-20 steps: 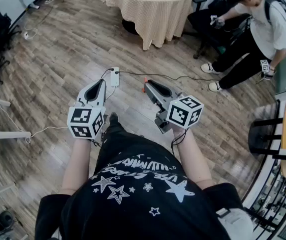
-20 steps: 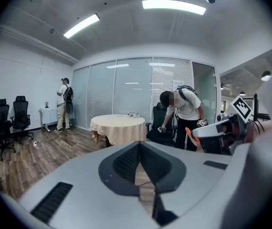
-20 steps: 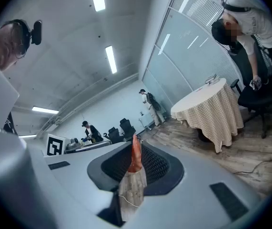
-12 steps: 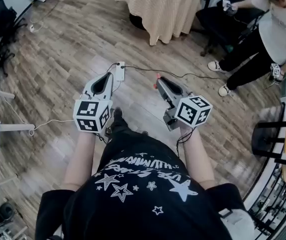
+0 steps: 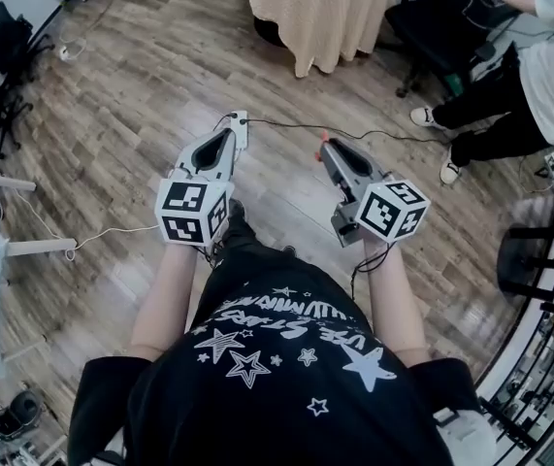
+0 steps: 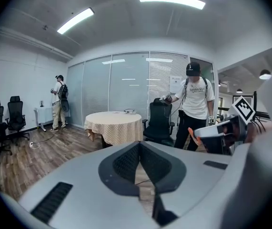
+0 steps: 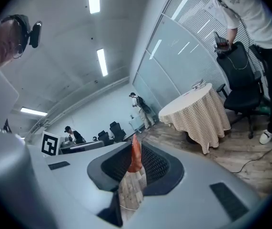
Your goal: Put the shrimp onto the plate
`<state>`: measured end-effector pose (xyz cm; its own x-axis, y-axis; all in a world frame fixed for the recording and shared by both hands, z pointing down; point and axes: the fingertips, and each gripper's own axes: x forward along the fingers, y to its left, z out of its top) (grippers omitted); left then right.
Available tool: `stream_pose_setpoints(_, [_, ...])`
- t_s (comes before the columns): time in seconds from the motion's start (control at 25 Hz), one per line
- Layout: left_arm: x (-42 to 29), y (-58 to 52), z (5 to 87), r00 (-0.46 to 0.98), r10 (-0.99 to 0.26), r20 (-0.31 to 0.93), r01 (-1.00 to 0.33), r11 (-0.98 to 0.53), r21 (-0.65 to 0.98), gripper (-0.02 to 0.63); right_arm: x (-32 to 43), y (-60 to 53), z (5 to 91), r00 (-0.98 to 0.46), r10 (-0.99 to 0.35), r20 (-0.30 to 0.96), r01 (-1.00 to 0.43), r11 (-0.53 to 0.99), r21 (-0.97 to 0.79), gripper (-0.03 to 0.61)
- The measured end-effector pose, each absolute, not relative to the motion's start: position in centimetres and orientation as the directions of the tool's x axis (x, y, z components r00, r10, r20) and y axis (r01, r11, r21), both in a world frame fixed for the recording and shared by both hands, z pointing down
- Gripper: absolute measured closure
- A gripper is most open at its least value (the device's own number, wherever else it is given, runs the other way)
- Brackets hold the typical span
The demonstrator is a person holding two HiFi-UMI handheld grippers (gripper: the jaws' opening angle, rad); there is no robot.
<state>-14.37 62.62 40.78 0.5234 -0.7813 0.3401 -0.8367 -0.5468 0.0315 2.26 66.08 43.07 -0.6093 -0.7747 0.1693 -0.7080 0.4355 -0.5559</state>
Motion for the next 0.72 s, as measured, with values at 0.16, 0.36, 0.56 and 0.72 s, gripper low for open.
stream_pose_setpoints(0.16, [-13.0, 62.6, 40.4, 0.55, -0.769, 0.325, -0.822, -0.568, 0.046, 0.604, 2.8, 66.4, 42.6, -0.612, -0.771, 0.174, -0.714, 0.444, -0.542, 0.508])
stream_pose_setpoints(0.36, [-12.4, 62.8, 40.9, 0.558, -0.763, 0.327, -0.815, -0.578, 0.044, 0.604, 3.9, 66.2, 42.6, -0.602, -0.783, 0.158, -0.711, 0.435, -0.553, 0.508])
stream_pose_setpoints(0.56, [-13.6, 60.9, 42.0, 0.552, -0.758, 0.347, -0.819, -0.572, 0.052, 0.604, 3.4, 64.2, 43.6, -0.592, -0.788, 0.169, -0.705, 0.405, -0.582, 0.508])
stream_pose_setpoints(0.72, [-14.5, 57.3, 43.2, 0.554, -0.754, 0.353, -0.821, -0.564, 0.082, 0.604, 3.0, 61.7, 44.5, -0.575, -0.795, 0.191, -0.713, 0.373, -0.593, 0.508])
